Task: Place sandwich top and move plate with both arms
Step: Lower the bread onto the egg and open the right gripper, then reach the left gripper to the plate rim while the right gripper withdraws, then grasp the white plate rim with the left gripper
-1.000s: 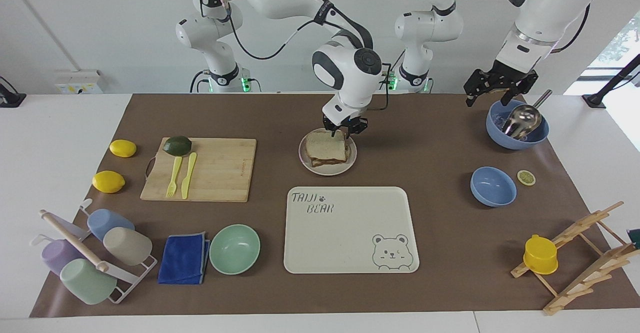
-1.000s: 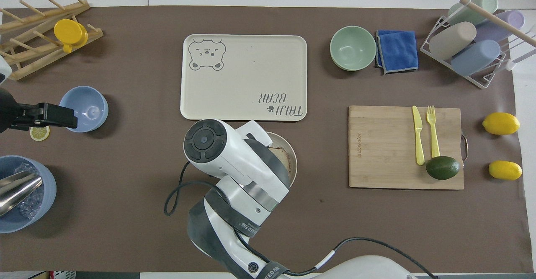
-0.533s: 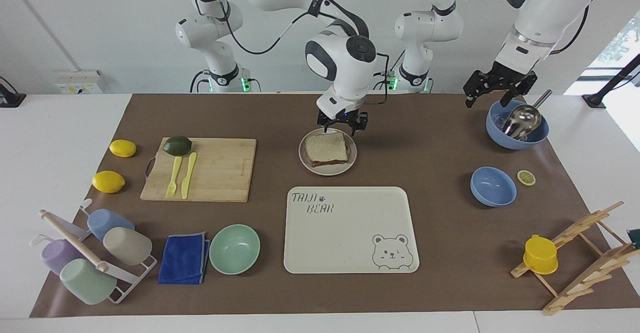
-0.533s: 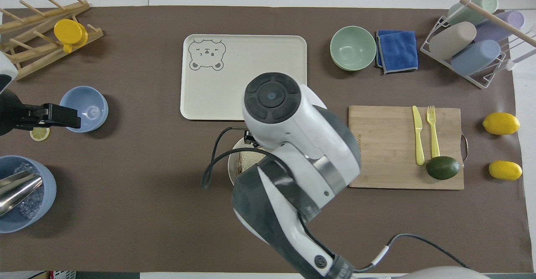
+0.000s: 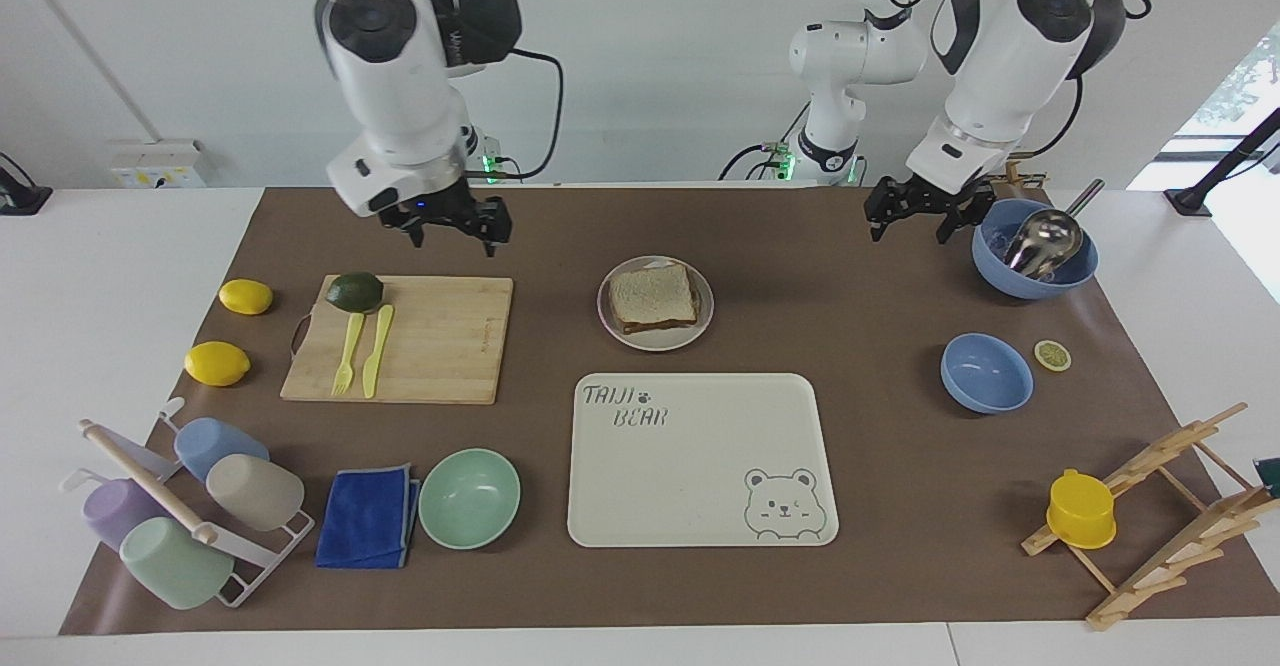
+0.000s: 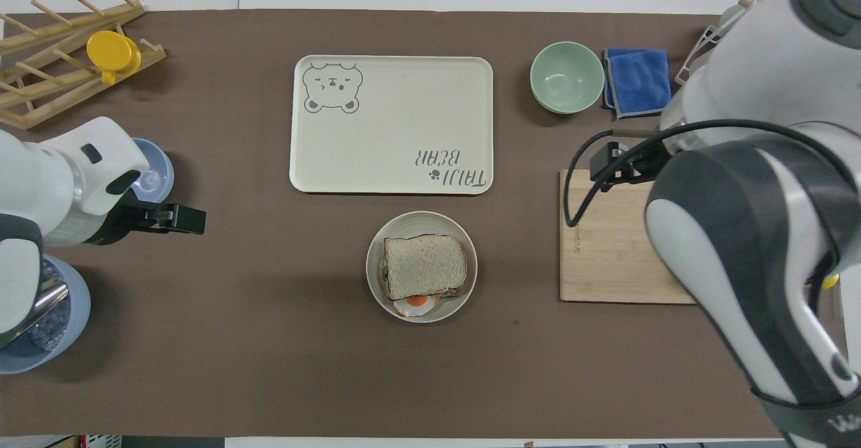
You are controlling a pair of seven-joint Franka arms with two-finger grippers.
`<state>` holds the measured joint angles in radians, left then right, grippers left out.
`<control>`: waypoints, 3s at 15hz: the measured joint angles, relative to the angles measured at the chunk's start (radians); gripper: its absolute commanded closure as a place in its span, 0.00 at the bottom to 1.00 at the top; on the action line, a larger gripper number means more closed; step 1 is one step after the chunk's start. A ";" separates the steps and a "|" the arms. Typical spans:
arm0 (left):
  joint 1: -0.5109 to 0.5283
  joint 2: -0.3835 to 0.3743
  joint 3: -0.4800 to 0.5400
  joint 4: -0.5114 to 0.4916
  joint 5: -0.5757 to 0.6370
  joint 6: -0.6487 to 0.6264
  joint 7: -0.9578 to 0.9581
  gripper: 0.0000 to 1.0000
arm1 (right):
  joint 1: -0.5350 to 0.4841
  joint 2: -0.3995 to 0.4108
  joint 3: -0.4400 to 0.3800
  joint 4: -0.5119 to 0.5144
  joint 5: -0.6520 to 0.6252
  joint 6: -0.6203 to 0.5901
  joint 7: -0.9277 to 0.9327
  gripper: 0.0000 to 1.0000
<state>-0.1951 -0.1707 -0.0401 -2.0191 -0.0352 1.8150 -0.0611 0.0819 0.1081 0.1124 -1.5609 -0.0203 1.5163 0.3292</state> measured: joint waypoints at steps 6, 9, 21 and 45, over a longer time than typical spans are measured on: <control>-0.170 0.012 -0.005 -0.150 -0.007 0.174 -0.137 0.00 | -0.130 -0.020 -0.030 0.003 0.001 0.000 -0.092 0.00; -0.235 0.074 -0.006 -0.172 -0.072 0.266 -0.220 0.00 | -0.049 -0.036 -0.125 -0.001 0.001 -0.003 -0.143 0.00; -0.345 0.202 -0.005 -0.300 -0.147 0.566 -0.434 0.27 | -0.031 -0.116 -0.190 -0.089 0.000 0.027 -0.278 0.00; -0.395 0.257 -0.005 -0.297 -0.200 0.654 -0.447 1.00 | -0.048 -0.130 -0.255 -0.095 0.000 0.030 -0.351 0.00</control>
<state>-0.5904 0.0861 -0.0453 -2.3165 -0.2356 2.4690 -0.5083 0.0337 -0.0219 -0.1423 -1.6563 -0.0203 1.5461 -0.0219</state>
